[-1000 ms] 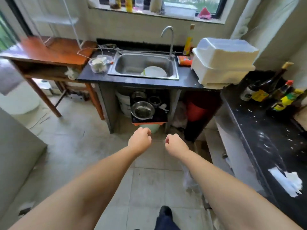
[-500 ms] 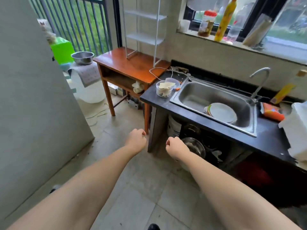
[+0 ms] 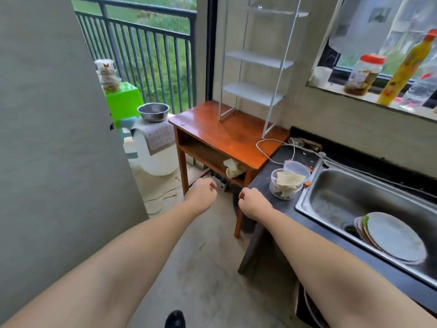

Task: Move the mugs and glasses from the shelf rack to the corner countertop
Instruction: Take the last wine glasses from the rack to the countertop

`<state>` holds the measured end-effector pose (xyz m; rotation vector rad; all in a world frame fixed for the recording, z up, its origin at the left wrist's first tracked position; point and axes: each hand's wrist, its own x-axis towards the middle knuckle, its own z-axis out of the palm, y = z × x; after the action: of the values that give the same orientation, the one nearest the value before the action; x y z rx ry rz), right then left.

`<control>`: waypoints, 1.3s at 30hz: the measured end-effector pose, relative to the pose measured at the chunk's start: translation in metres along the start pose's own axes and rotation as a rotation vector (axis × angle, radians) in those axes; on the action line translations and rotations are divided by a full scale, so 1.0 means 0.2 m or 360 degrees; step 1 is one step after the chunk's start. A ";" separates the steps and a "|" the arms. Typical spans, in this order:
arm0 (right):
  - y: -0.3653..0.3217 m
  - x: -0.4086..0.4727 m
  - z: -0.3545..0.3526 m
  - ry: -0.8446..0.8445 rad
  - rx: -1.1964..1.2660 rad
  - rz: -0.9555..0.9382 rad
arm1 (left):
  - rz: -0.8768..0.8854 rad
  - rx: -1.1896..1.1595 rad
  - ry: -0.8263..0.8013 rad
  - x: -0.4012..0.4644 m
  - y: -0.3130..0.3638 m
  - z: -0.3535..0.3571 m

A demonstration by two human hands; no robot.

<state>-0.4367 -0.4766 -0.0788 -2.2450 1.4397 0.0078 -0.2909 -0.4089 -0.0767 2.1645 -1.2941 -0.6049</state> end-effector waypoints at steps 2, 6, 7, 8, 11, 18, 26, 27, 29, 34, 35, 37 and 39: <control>-0.12 0.20 -0.08 0.0054 0.0029 0.0029 | 0.0052 -0.0024 0.0001 0.22 -0.01 -0.13; -0.36 0.57 -0.26 0.0213 0.0113 0.0047 | 0.0173 0.0024 0.0024 0.67 0.03 -0.42; -0.41 0.64 -0.31 0.0253 0.0125 0.0047 | 0.0195 0.0022 0.0020 0.76 0.05 -0.48; -0.45 0.70 -0.36 0.0290 0.0137 0.0049 | 0.0225 0.0006 0.0016 0.85 0.08 -0.52; -0.54 0.89 -0.52 0.0419 0.0159 0.0050 | 0.0365 -0.0035 -0.0007 1.09 0.20 -0.61; -0.65 1.38 -1.08 0.0804 0.0124 -0.0041 | 0.0633 -0.0144 0.0113 1.69 0.66 -0.85; -0.81 1.84 -1.76 0.1307 0.0149 -0.0256 | 0.0854 -0.0312 0.0267 2.25 1.10 -1.25; -0.83 1.88 -1.84 0.1361 0.0126 -0.0276 | 0.0879 -0.0336 0.0287 2.31 1.15 -1.29; -0.87 1.95 -1.99 0.1459 0.0098 -0.0306 | 0.0922 -0.0385 0.0319 2.40 1.25 -1.36; -0.87 2.11 -2.26 0.1607 0.0116 -0.0163 | 0.1003 -0.0431 0.0334 2.66 1.46 -1.45; -0.86 2.14 -2.30 0.1618 0.0148 -0.0096 | 0.0992 -0.0466 0.0317 2.71 1.50 -1.45; -0.83 2.21 -2.34 0.1617 0.0253 0.0025 | 0.0925 -0.0556 0.0242 2.82 1.57 -1.43; -0.80 2.29 -2.38 0.1593 0.0399 0.0118 | 0.0845 -0.0659 0.0135 2.93 1.63 -1.42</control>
<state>-0.2089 -0.9989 0.2910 -2.0262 1.8194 -1.3492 -0.0705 -0.9991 0.2896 1.4215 -1.4660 -0.4970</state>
